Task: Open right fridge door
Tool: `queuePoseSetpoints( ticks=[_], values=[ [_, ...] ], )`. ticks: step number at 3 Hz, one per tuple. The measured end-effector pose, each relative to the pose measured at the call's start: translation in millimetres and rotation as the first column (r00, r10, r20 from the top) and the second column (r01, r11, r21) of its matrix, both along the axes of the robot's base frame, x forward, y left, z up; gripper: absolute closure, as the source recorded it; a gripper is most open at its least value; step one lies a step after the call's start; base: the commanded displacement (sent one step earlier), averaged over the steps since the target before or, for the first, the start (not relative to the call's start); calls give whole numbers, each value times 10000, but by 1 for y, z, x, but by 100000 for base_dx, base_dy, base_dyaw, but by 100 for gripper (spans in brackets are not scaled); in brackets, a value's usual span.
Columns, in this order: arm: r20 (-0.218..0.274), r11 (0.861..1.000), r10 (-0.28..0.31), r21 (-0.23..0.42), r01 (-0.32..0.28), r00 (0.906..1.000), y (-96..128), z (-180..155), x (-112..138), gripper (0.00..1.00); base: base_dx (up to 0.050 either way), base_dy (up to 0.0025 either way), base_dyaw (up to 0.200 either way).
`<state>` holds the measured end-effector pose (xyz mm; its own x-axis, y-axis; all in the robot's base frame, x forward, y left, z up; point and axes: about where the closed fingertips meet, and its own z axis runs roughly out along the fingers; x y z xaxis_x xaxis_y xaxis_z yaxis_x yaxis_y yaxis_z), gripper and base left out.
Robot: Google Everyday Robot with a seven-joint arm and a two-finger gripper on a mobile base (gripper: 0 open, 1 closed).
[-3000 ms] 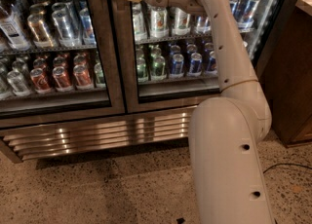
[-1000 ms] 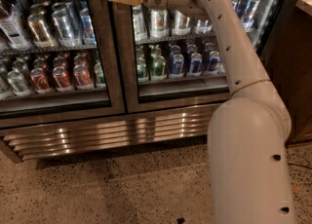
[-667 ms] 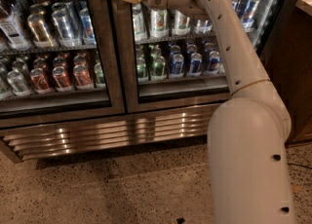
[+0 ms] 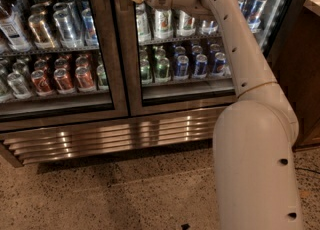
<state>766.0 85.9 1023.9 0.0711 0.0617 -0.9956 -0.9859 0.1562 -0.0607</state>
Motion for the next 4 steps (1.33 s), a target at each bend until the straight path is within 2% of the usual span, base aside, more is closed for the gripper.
queuePoseSetpoints(
  ticks=[1,3,4],
  values=[
    [0,10000,0,0,0,10000,0,0,0,100,0,0,0],
    [0,10000,1,0,-1,10000,0,0,0,59,0,0,0],
    [0,10000,2,0,-2,10000,0,0,0,34,0,0,0]
  ],
)
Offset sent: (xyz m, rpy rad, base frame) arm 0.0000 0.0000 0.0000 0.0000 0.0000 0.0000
